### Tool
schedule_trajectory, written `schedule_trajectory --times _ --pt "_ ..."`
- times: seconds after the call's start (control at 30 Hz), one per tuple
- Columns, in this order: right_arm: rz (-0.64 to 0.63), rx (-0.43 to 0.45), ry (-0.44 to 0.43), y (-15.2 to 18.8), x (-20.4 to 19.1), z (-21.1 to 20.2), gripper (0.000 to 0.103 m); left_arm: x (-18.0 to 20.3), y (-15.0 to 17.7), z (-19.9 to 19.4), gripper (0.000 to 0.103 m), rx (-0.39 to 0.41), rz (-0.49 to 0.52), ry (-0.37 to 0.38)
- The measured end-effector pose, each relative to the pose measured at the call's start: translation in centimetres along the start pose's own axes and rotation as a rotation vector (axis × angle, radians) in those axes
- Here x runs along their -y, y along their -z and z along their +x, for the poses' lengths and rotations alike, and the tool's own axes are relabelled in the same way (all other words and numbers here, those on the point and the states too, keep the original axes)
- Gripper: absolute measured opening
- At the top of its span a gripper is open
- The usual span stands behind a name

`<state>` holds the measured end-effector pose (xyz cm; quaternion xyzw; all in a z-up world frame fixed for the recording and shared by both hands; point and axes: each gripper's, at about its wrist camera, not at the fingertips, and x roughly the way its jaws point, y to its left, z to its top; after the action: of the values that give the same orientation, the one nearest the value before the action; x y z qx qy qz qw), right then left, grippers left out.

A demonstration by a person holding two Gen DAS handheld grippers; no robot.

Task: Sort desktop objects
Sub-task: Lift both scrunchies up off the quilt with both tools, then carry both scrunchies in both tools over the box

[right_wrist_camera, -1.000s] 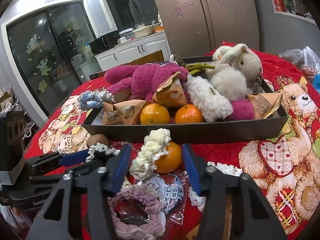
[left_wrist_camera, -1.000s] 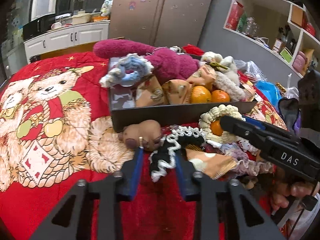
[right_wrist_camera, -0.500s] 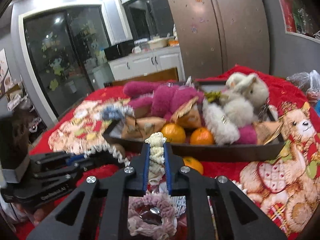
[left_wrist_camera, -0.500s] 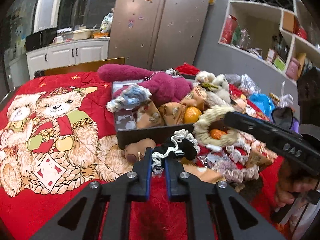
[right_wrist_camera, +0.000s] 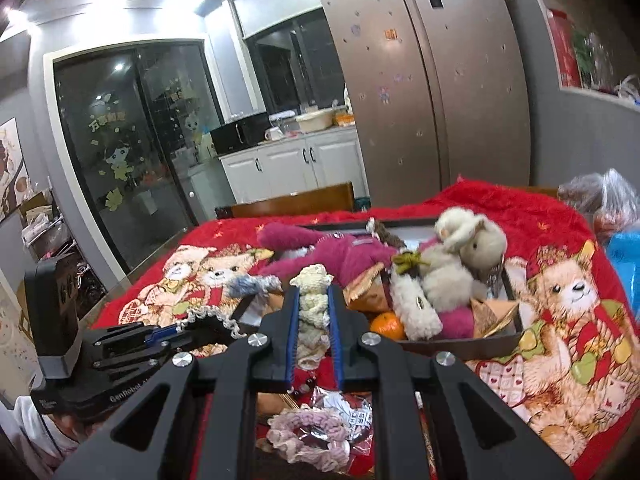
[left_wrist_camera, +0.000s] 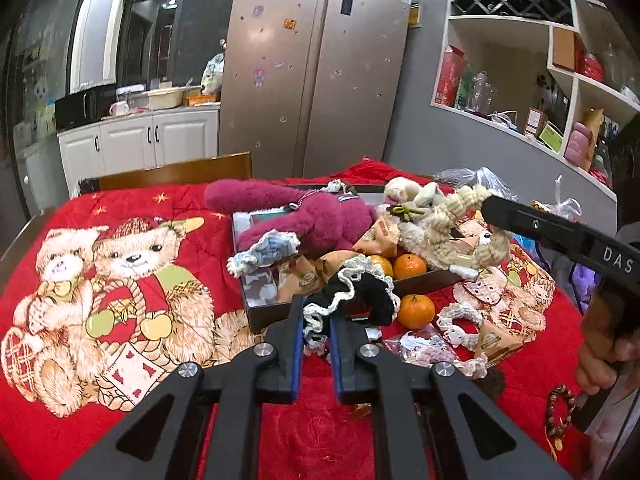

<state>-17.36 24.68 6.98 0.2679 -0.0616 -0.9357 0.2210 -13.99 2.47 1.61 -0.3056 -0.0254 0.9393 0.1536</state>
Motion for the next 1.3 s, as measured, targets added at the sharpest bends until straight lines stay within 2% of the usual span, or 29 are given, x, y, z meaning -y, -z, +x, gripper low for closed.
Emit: schedule_trajectory --times 0.33,0.43,0.6,0.67,0.77,0.9,1.0,1.1,1.17,1.3 --pt "-0.032 0.028 0.000 -0.9 -1.8 -1.7 0.015 0.1 -1.3 -1.6 0.011 0.065 0.005 -0.007" --pt "-0.024 0.050 0.006 -1.2 -1.9 -2.3 0.015 0.1 -1.7 -2.8 0.011 0.133 0.020 -0.004" --pt "-0.031 0.077 0.013 -1.6 -2.6 -3.0 0.015 1.0 -2.9 -3.8 0.011 0.137 0.076 -0.082" --pt "-0.051 0.099 0.007 -1.9 -3.3 -3.8 0.015 1.0 -3.5 -4.2 0.011 0.135 0.073 -0.080" --pt "-0.101 0.143 0.036 -3.3 -5.0 -5.3 0.014 0.9 -5.1 -4.8 0.011 0.147 0.055 -0.084" --pt "-0.108 0.211 0.056 -6.2 -6.1 -7.1 0.014 0.9 -8.3 -5.4 0.011 0.183 0.035 -0.133" --pt "-0.086 0.240 0.042 -8.6 -6.2 -7.6 0.015 0.9 -11.5 -5.3 0.011 0.176 0.003 -0.098" --pt "-0.064 0.256 0.016 -11.0 -5.8 -7.5 0.015 1.4 -13.8 -5.1 0.011 0.191 0.017 -0.073" --pt "-0.063 0.267 0.001 -12.2 -5.5 -7.0 0.015 1.7 -14.8 -4.9 0.011 0.221 0.001 -0.080" --pt "-0.066 0.248 0.022 -13.3 -4.5 -4.9 0.015 1.7 -15.4 -3.1 0.011 0.213 0.015 -0.056"
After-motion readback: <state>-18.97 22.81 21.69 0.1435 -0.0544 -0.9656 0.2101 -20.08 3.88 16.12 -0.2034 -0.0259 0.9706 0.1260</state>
